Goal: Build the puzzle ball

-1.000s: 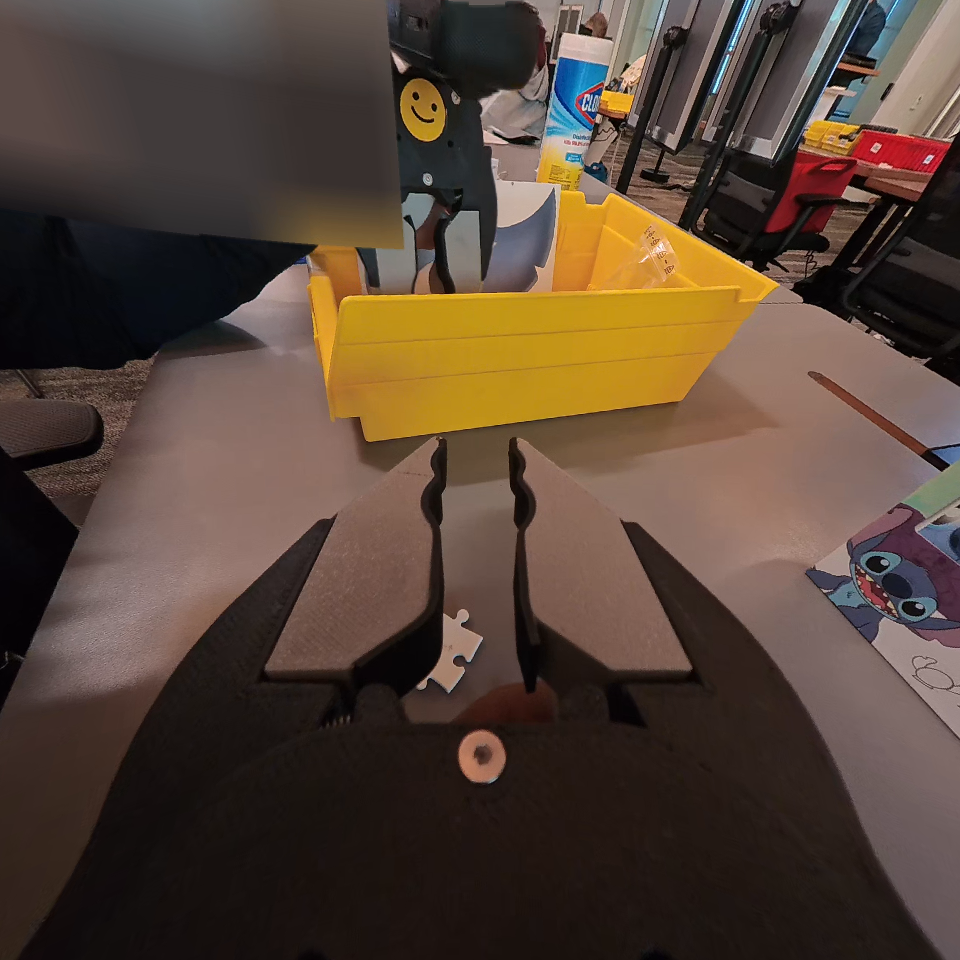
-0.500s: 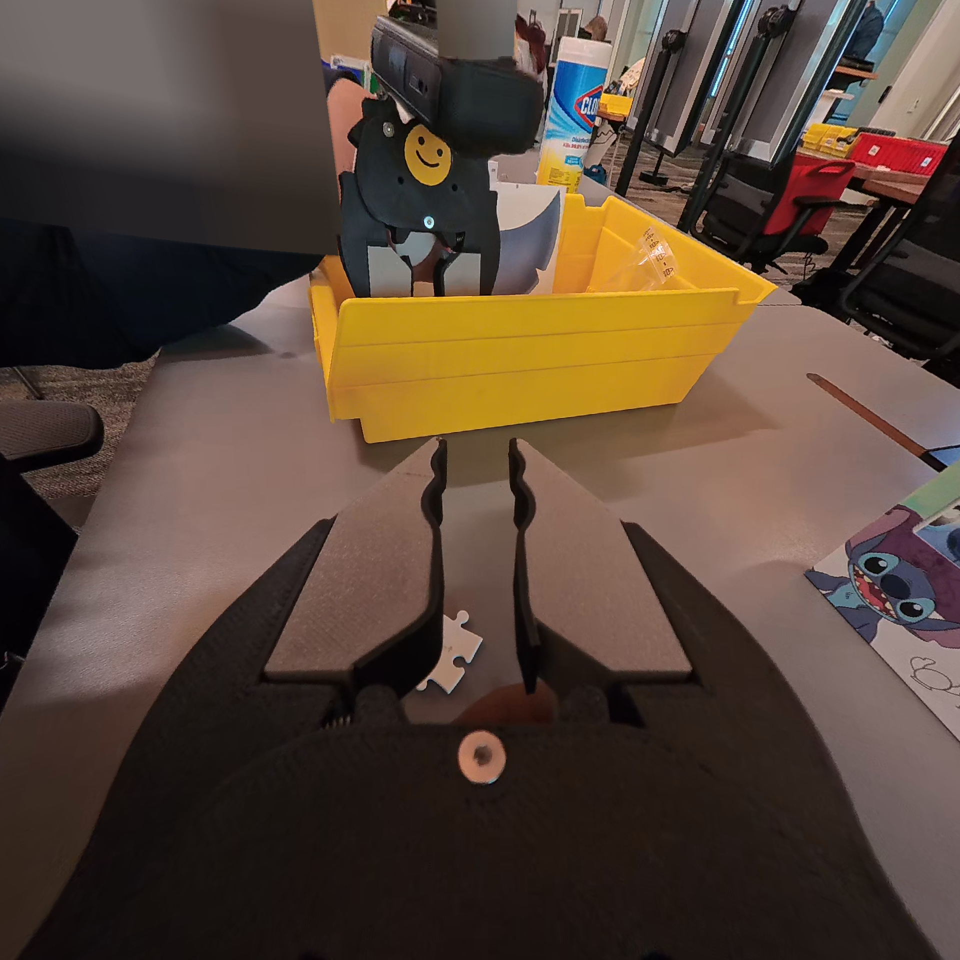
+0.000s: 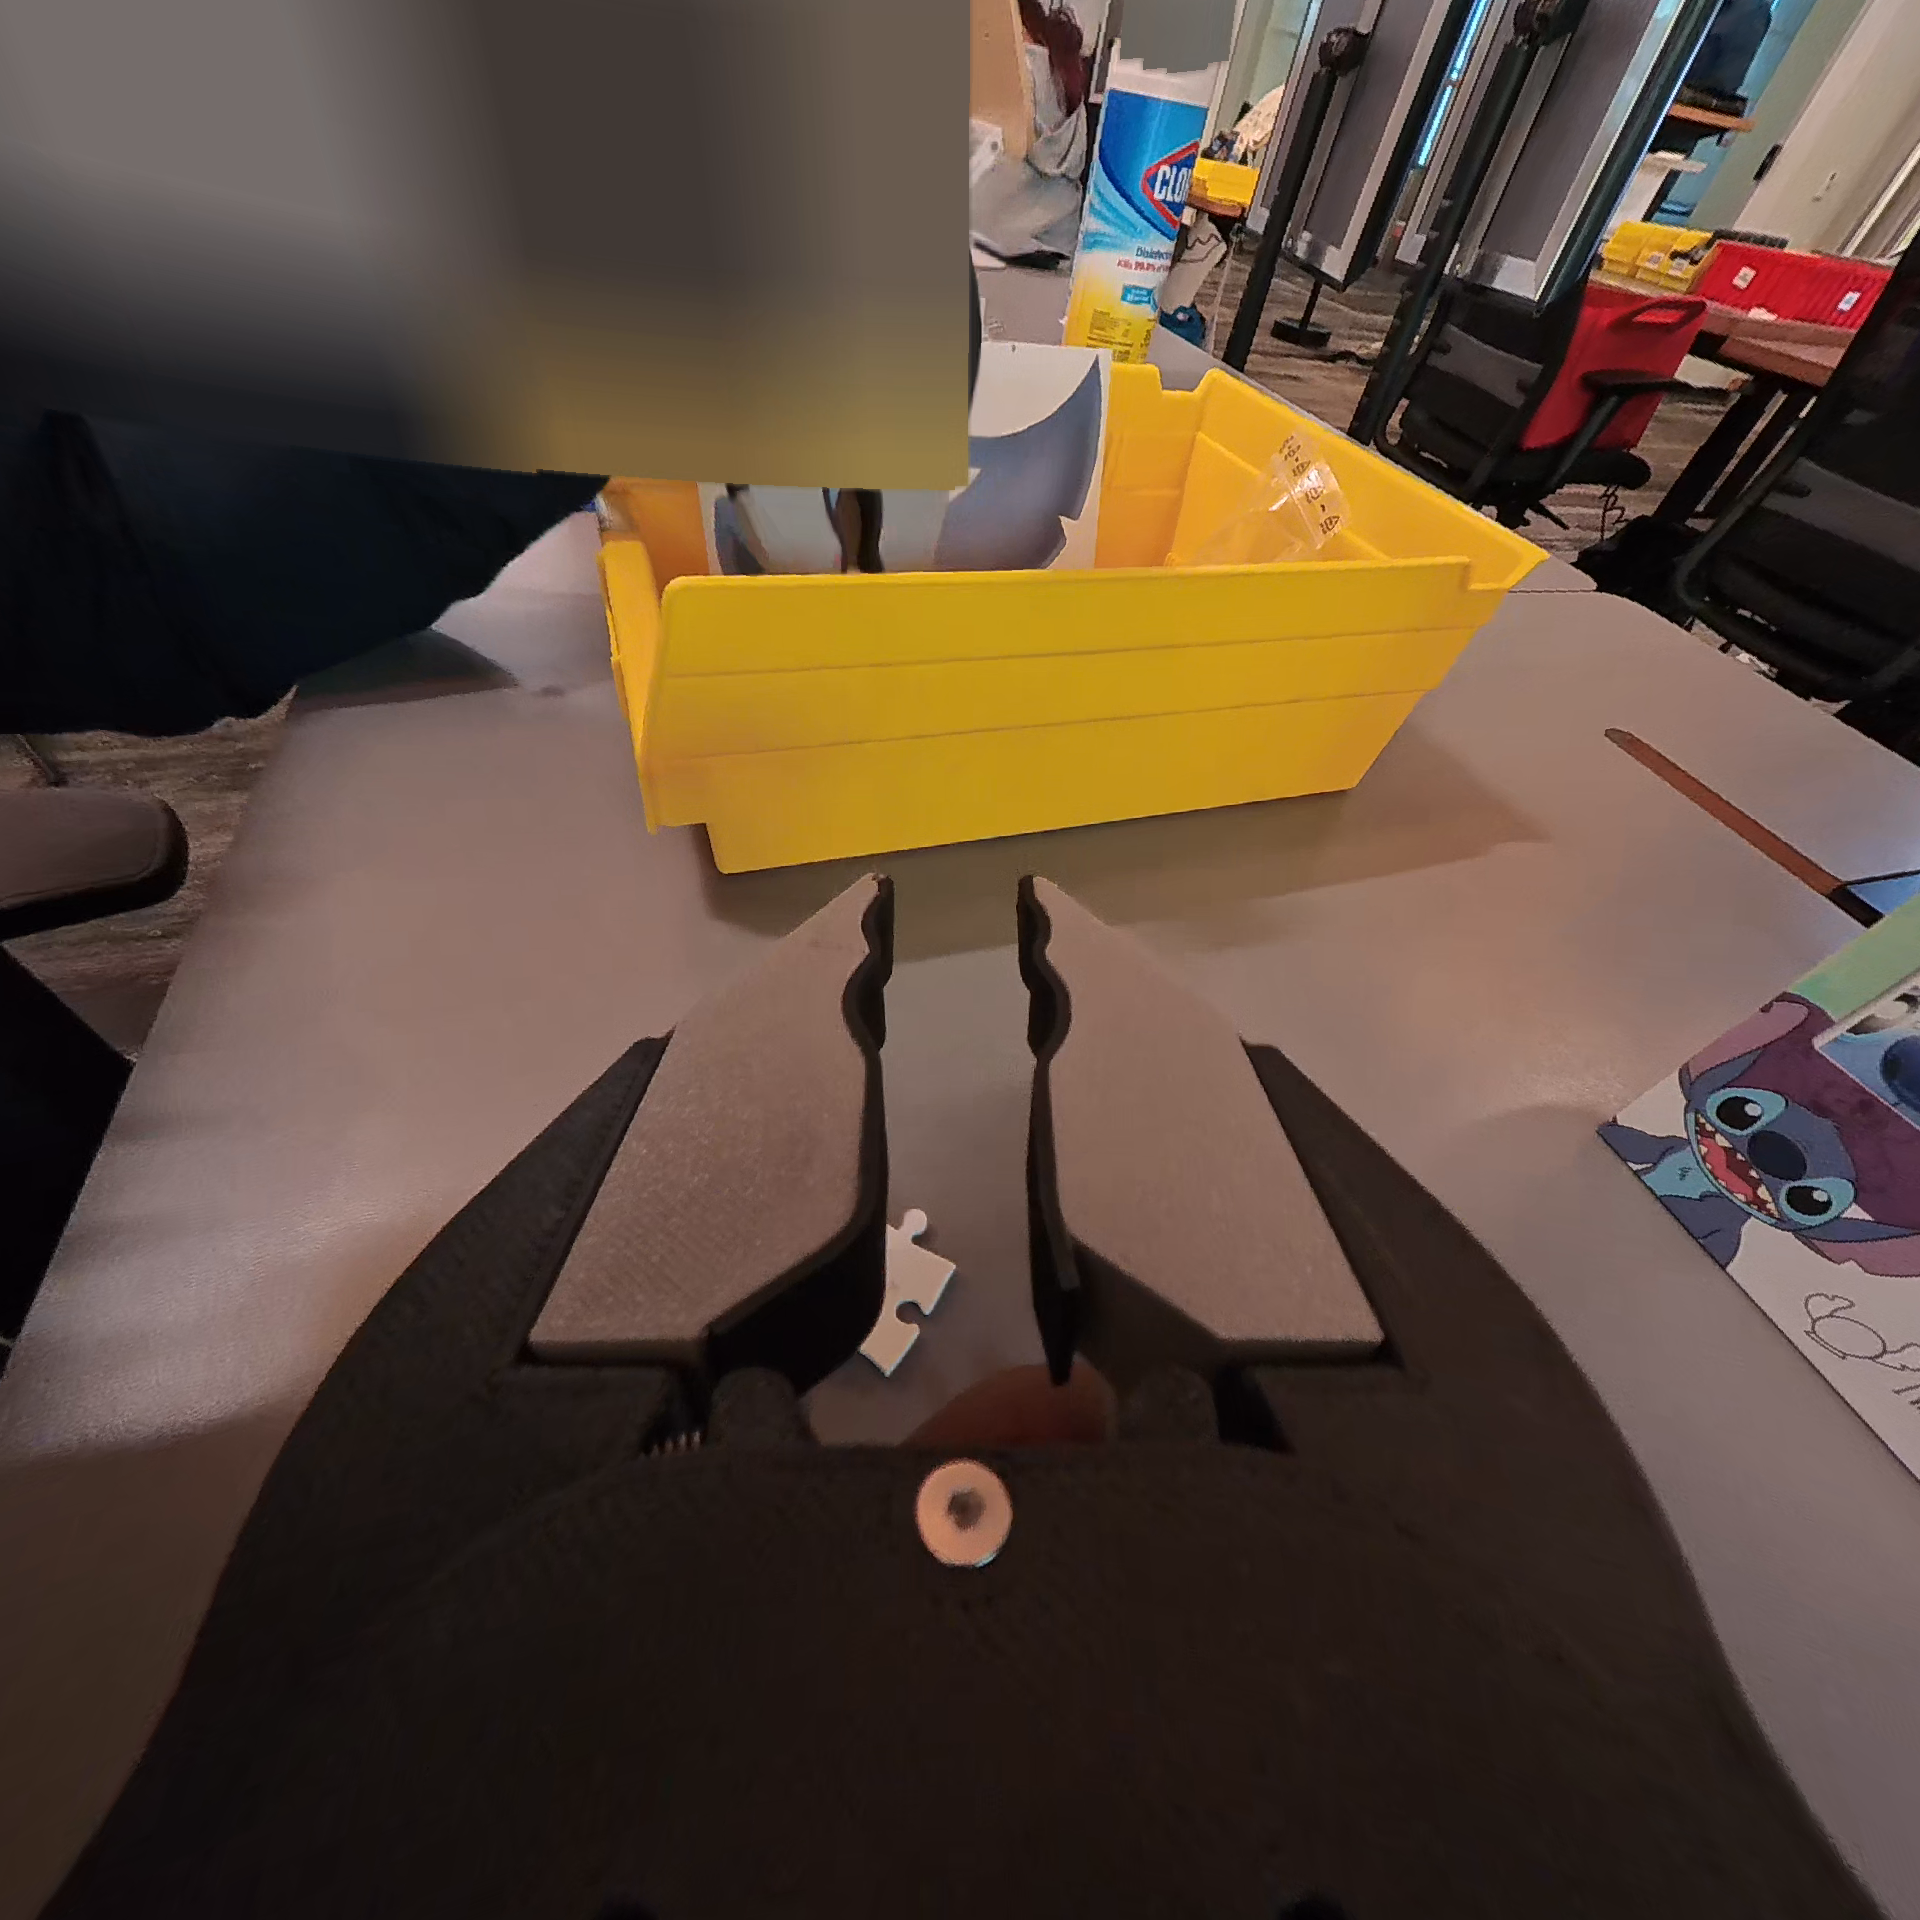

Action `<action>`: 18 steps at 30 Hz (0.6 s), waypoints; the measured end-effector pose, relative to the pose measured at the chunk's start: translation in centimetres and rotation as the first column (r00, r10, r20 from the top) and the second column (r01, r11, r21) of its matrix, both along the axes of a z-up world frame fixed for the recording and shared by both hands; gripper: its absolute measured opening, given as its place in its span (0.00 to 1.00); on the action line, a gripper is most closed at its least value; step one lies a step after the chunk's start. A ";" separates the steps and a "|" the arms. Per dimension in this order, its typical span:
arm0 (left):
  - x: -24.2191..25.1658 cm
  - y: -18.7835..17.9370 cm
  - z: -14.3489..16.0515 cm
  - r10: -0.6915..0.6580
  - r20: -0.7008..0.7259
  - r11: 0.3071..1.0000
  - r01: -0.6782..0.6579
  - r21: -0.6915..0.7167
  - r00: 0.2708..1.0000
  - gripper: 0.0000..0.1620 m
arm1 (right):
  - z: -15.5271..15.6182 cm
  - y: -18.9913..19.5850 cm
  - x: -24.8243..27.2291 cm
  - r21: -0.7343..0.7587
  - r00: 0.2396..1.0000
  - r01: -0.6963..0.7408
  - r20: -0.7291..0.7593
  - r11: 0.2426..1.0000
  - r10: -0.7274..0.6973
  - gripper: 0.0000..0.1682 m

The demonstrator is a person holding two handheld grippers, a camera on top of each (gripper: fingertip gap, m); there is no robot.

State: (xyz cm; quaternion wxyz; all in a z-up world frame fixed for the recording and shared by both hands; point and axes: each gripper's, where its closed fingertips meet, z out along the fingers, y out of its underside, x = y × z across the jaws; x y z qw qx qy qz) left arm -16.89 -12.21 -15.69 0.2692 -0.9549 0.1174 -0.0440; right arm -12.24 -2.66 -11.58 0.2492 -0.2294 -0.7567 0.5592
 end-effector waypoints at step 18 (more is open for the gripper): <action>-6.6 1.7 5.2 0.541 0.409 0.671 -0.670 0.318 0.735 0.00 | 2.3 1.3 0.1 -0.149 0.997 0.043 0.077 0.988 -0.032 0.11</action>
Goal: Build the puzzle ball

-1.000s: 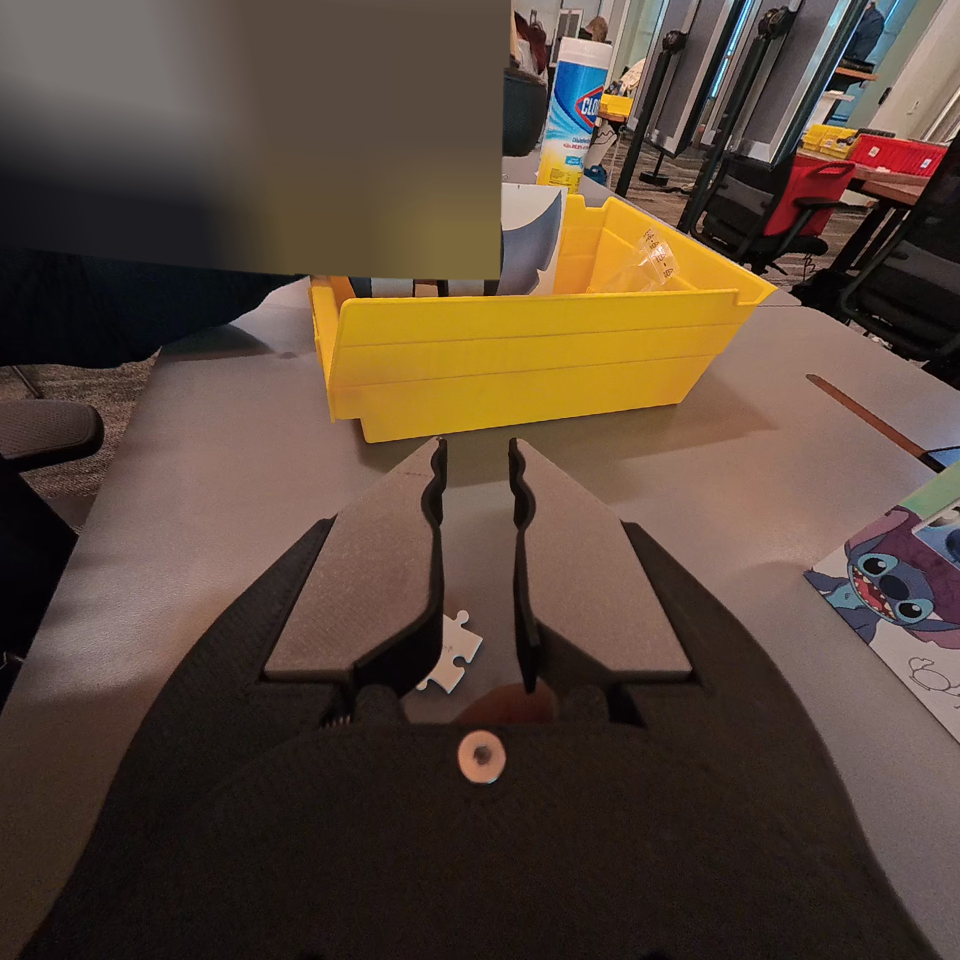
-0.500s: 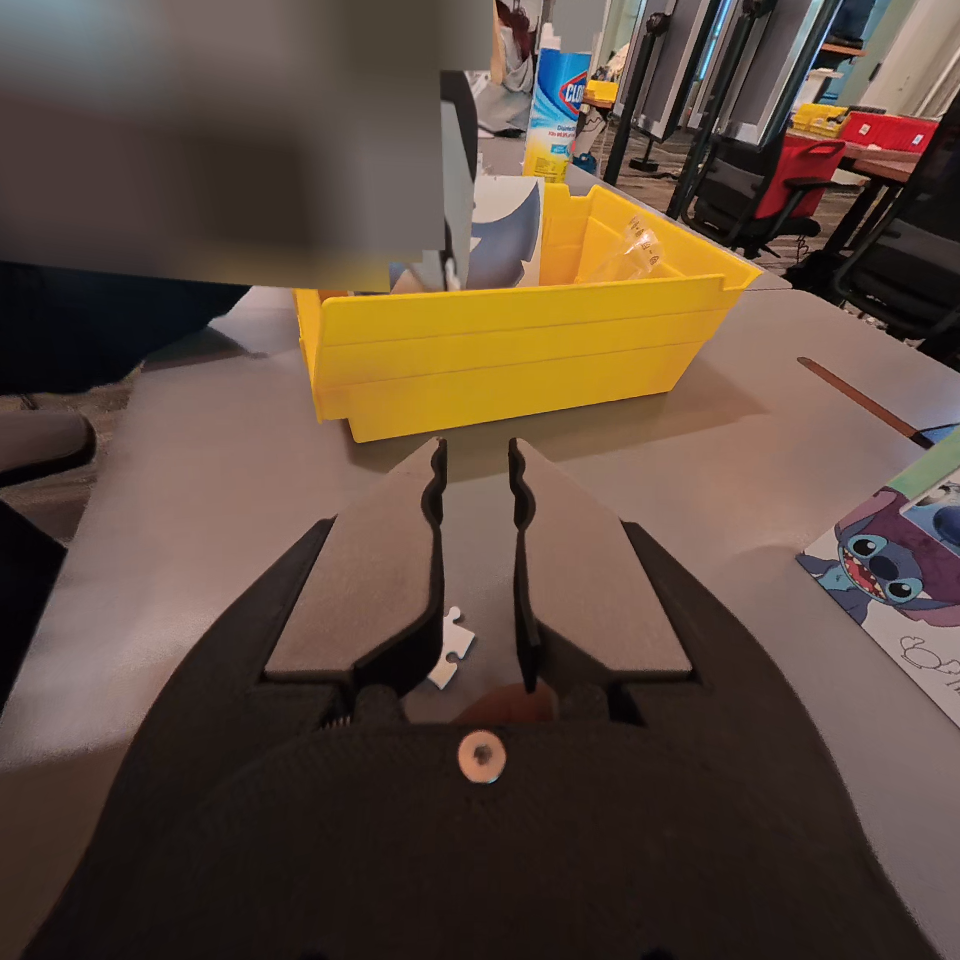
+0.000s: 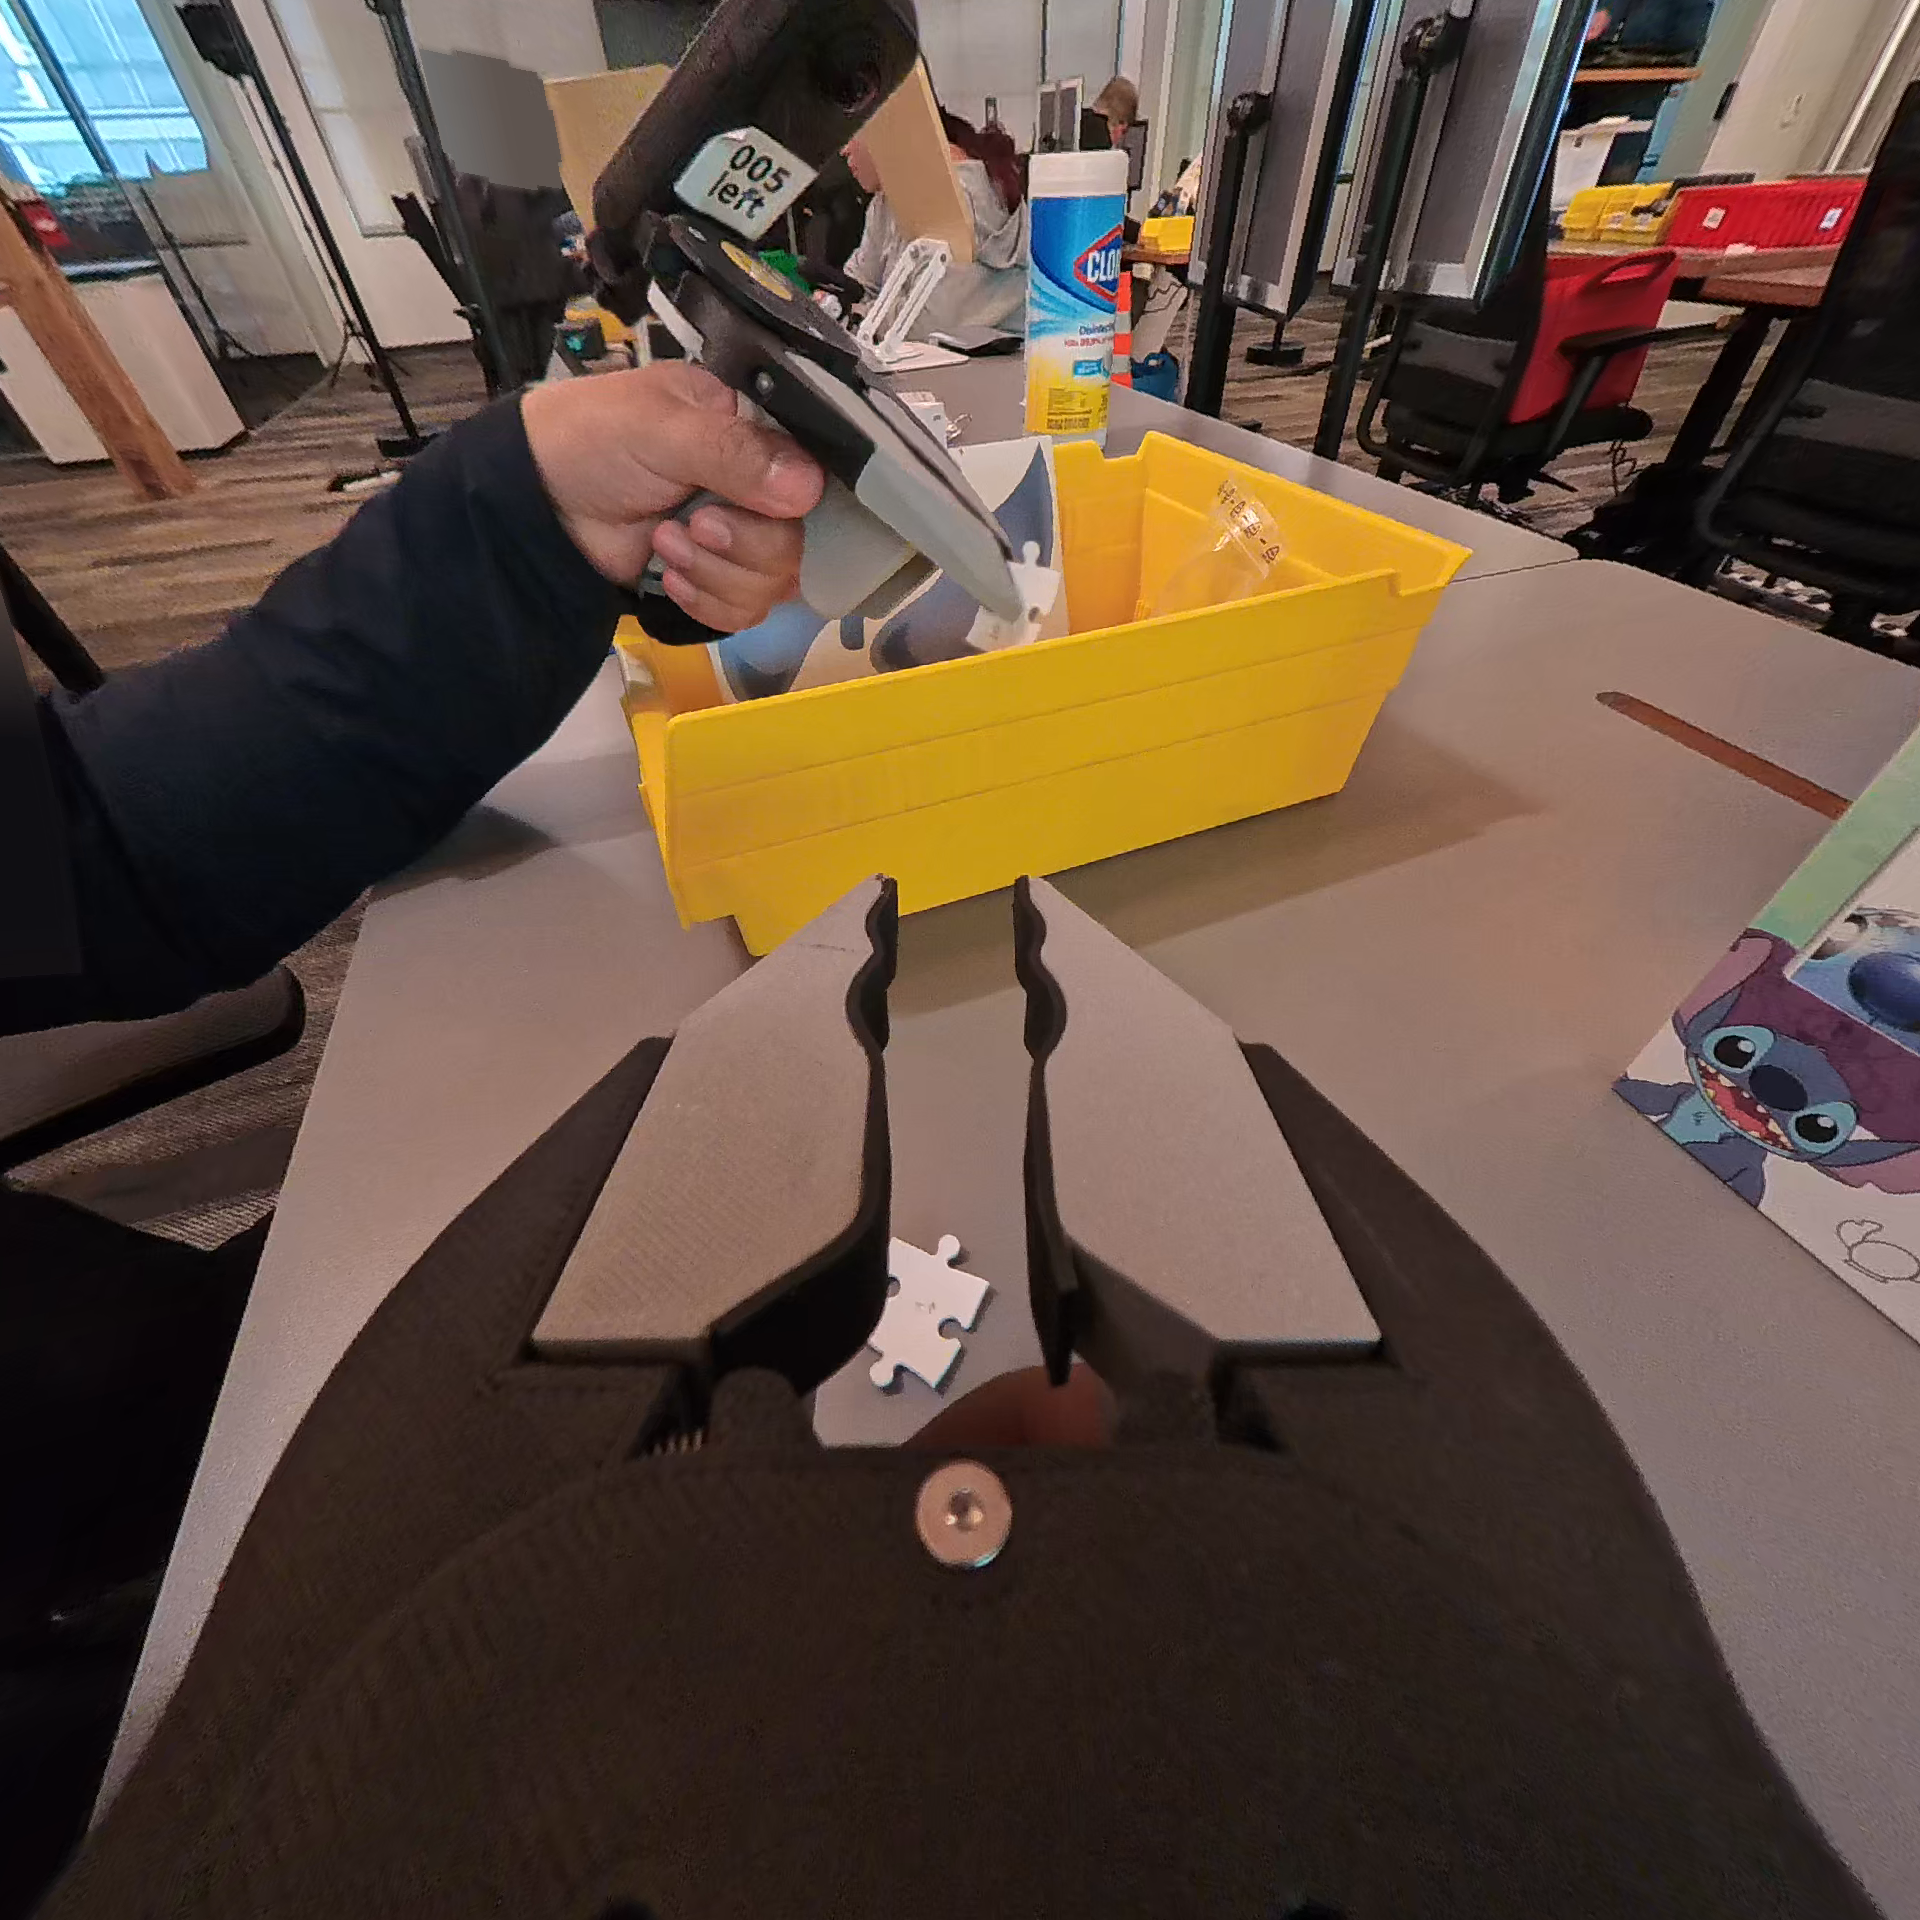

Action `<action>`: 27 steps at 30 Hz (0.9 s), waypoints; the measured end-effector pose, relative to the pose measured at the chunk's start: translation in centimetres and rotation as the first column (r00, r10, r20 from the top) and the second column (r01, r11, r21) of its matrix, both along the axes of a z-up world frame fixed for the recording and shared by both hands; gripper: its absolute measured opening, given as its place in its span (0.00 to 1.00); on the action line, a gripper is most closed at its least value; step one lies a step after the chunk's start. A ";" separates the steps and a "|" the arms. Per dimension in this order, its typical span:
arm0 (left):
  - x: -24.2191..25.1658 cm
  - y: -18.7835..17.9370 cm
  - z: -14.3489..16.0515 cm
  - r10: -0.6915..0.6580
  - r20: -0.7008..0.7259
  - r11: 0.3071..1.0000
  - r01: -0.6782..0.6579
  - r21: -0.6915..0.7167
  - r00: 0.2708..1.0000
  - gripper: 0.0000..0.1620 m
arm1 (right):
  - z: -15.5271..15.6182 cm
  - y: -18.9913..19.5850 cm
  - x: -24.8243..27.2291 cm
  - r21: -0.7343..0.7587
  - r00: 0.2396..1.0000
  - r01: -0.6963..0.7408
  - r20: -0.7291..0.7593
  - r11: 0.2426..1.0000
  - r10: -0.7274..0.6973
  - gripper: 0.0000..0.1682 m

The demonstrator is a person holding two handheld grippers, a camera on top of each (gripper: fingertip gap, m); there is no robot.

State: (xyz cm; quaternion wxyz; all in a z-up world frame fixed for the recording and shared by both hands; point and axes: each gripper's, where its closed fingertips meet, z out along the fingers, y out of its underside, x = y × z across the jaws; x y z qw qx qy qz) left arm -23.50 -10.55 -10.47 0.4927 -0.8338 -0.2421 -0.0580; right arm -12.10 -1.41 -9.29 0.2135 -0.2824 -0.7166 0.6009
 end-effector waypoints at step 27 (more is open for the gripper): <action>14.1 12.6 10.6 -0.282 -0.042 0.806 0.260 0.532 0.959 0.00 | 8.2 2.6 3.3 -0.376 0.990 -0.138 -0.062 0.916 0.123 0.01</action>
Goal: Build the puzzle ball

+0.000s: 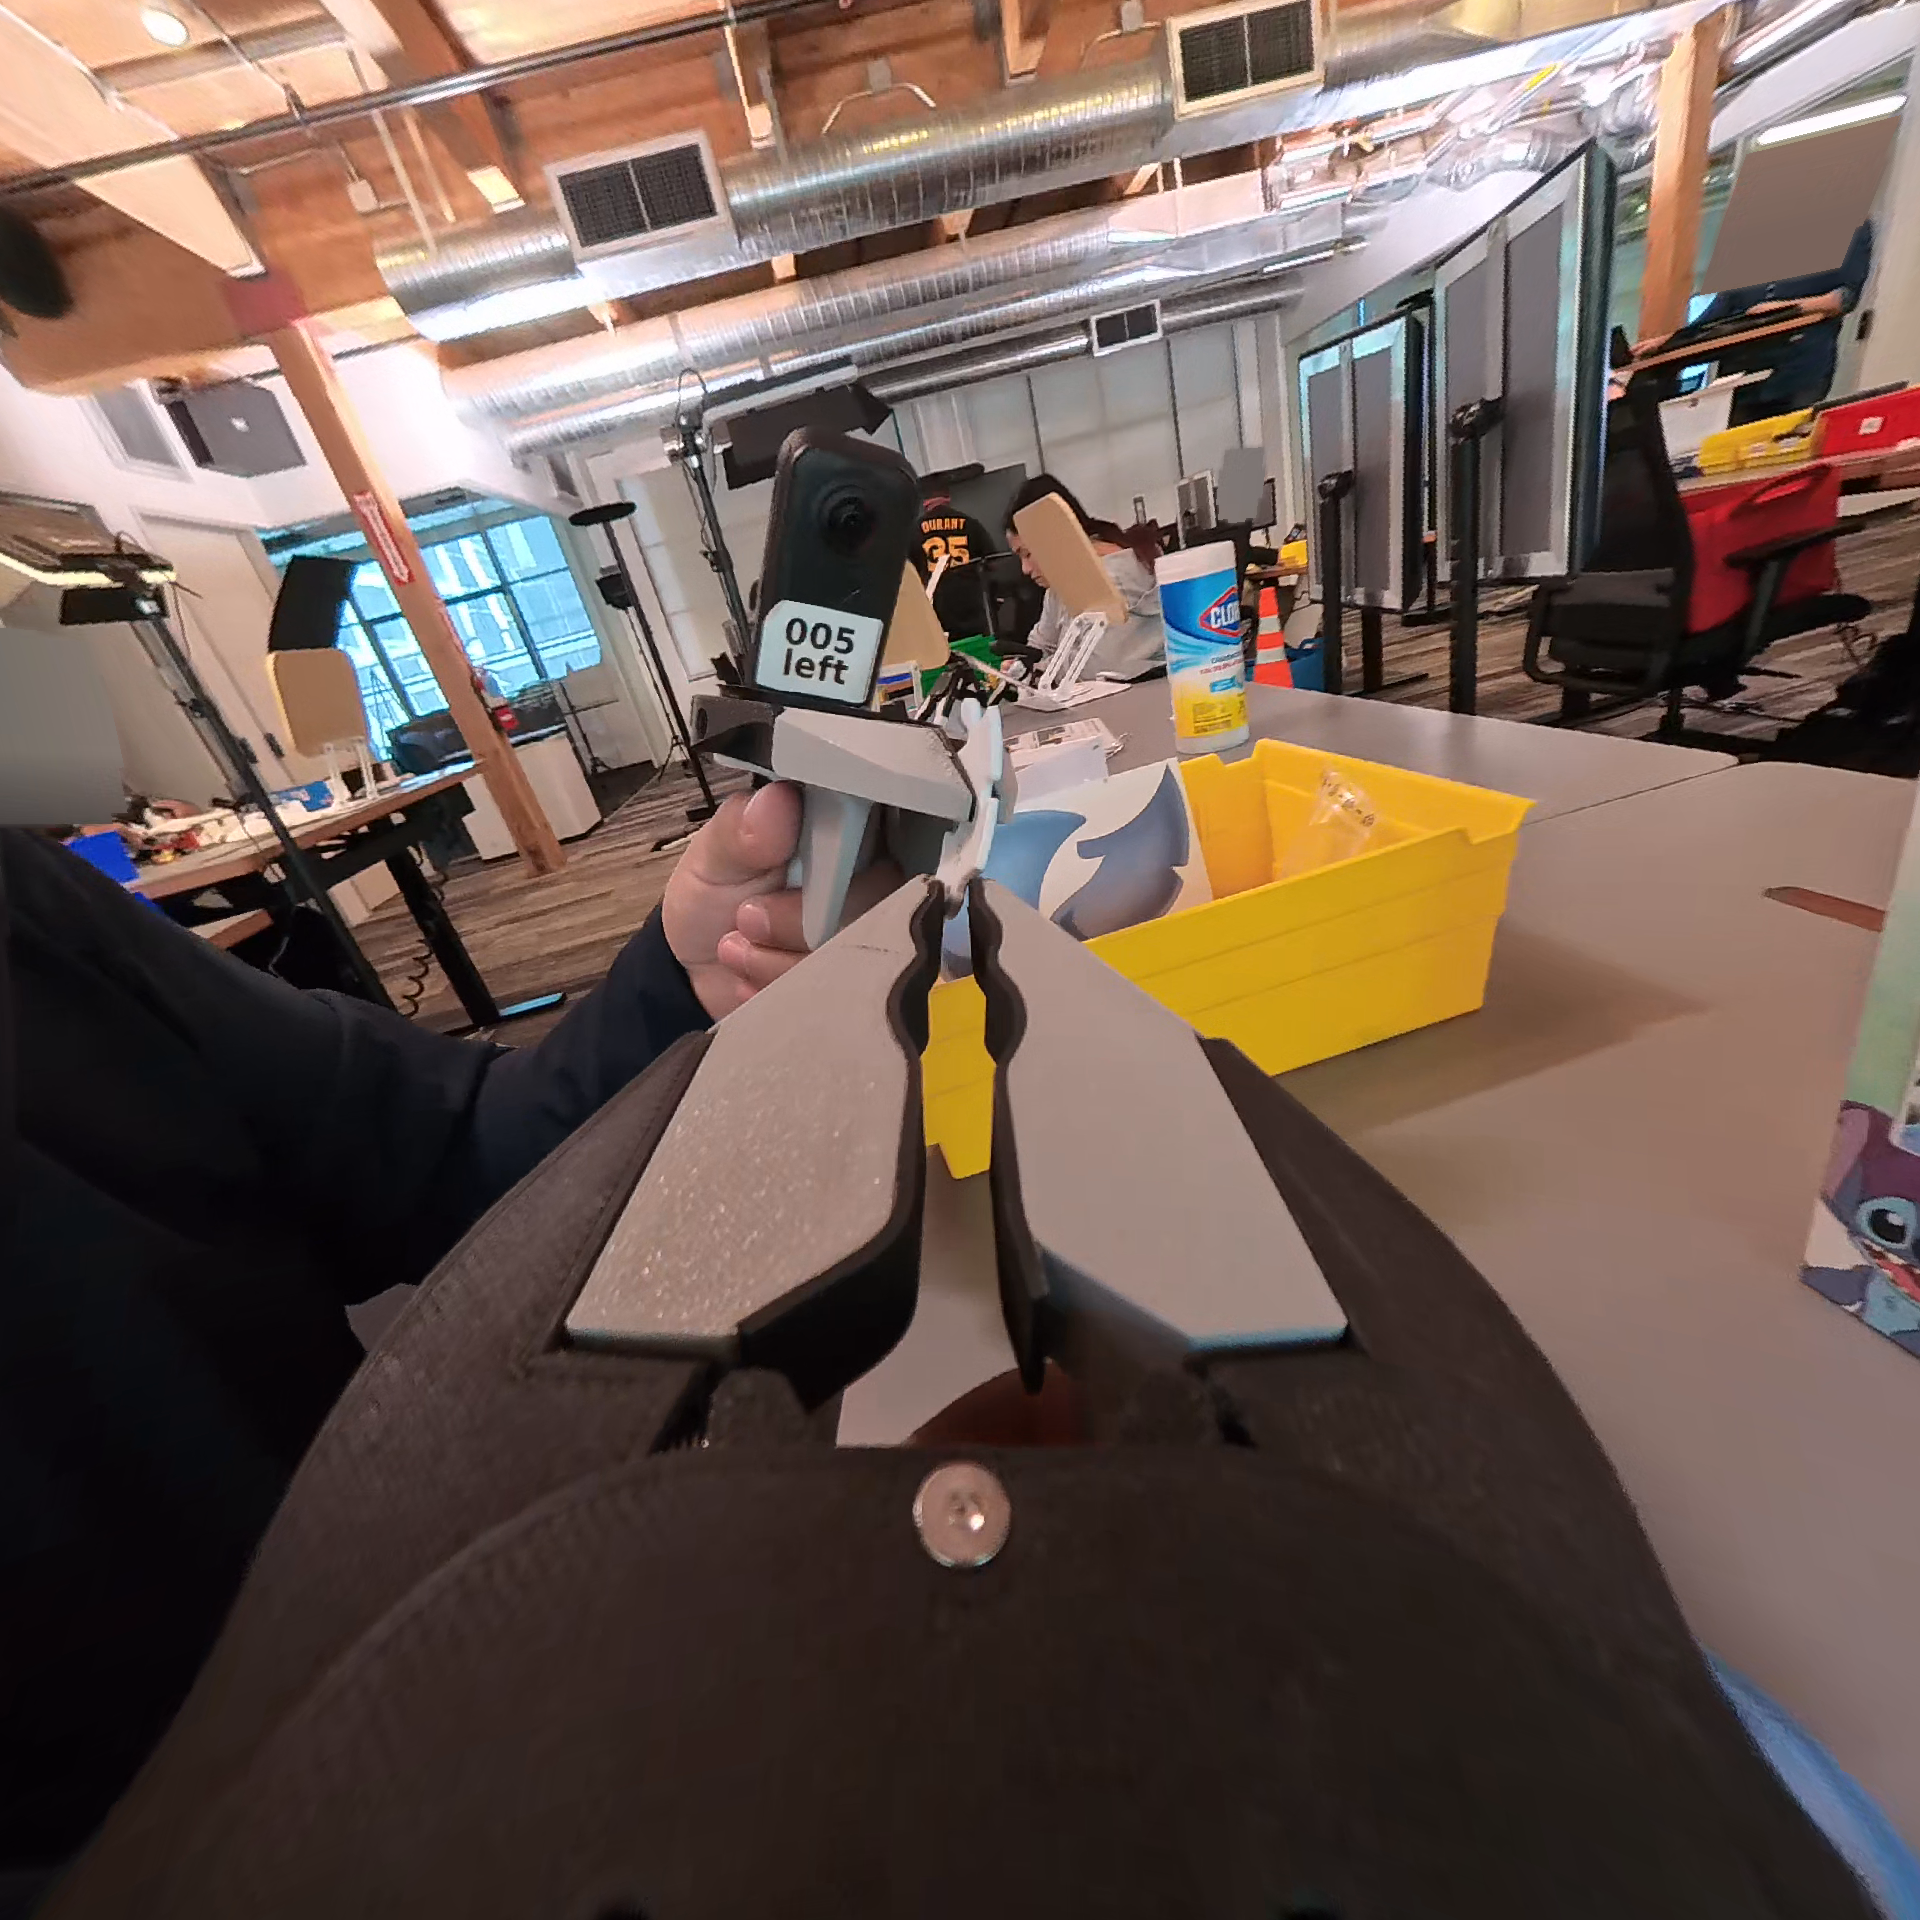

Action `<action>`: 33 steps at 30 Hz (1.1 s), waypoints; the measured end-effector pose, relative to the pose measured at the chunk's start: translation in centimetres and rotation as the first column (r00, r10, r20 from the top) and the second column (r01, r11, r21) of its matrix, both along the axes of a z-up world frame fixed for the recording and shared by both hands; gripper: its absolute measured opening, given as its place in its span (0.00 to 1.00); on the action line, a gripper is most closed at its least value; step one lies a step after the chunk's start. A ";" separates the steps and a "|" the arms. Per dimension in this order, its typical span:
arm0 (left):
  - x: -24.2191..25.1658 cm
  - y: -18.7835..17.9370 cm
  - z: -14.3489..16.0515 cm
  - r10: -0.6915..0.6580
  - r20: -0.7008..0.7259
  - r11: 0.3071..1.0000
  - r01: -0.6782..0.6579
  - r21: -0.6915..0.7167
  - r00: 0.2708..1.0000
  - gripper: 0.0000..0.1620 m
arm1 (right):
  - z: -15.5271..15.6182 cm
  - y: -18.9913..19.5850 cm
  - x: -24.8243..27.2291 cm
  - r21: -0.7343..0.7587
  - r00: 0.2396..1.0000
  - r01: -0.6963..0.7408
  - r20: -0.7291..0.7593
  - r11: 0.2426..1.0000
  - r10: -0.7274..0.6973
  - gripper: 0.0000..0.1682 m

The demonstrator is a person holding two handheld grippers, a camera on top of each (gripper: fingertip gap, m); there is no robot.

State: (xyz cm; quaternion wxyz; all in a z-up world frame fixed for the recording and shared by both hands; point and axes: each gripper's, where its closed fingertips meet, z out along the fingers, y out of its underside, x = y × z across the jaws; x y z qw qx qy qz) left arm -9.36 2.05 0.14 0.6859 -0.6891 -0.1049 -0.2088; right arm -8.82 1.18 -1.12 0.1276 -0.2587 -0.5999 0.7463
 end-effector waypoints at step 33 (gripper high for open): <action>-1.2 0.7 -0.8 0.064 -0.094 0.998 -0.065 -0.005 0.993 0.00 | 0.8 3.4 -1.2 -0.158 0.993 0.038 0.120 0.987 -0.019 0.00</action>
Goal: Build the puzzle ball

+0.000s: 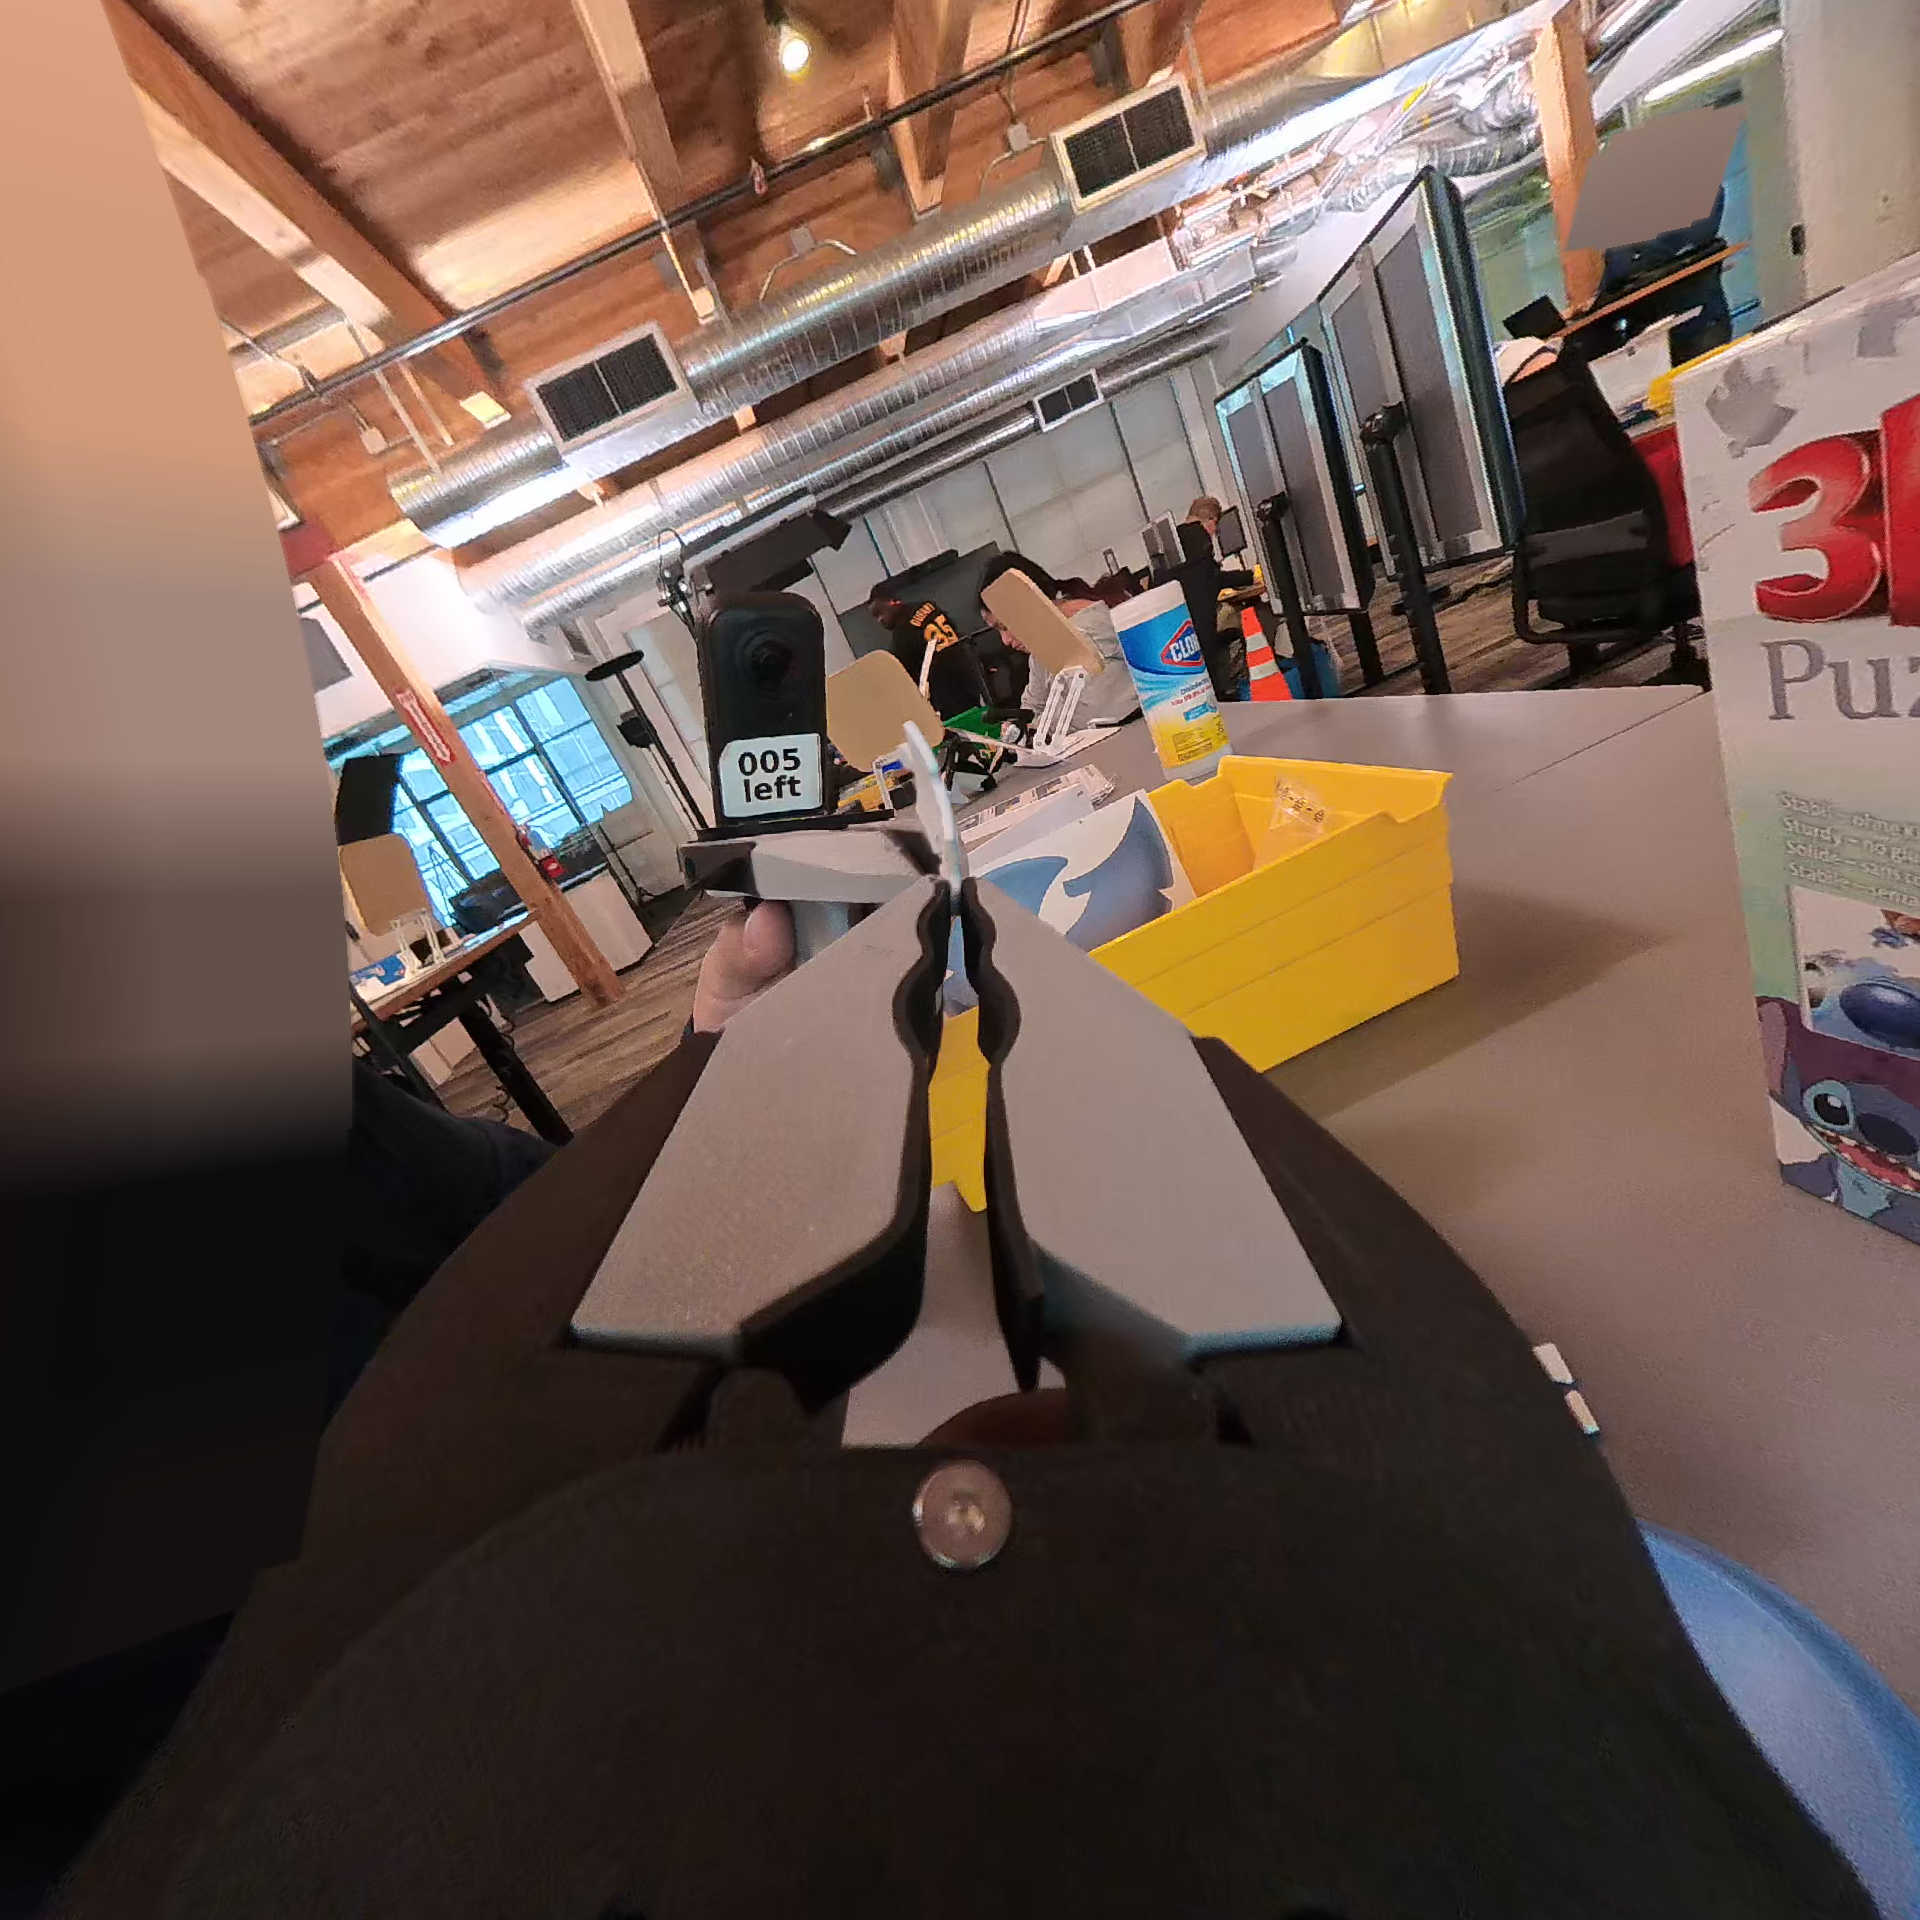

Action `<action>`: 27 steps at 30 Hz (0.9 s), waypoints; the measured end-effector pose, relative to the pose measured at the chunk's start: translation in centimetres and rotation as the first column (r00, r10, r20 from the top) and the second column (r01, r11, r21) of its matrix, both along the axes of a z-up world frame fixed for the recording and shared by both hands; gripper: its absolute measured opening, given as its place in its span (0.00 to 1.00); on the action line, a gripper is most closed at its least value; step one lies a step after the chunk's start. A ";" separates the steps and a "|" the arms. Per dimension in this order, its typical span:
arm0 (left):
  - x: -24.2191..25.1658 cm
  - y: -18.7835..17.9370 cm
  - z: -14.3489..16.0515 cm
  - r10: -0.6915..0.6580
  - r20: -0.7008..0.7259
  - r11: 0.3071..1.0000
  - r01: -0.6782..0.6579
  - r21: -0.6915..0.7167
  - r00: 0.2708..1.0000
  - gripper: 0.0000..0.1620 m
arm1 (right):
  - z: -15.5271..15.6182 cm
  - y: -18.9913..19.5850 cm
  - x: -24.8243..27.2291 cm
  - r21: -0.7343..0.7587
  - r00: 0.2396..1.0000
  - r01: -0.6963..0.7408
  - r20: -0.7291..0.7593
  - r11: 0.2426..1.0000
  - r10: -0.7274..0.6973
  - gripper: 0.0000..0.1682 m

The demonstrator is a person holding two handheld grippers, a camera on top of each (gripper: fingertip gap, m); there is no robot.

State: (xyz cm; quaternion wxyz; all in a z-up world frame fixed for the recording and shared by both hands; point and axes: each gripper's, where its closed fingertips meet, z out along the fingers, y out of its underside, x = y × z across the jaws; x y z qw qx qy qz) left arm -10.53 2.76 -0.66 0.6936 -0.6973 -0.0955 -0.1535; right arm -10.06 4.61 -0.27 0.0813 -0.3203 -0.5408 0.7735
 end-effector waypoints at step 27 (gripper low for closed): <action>1.3 0.7 -0.8 -0.058 -0.013 0.998 0.057 -0.023 0.998 0.00 | -0.8 -1.5 0.3 -0.016 0.996 -0.082 0.036 0.997 0.082 0.00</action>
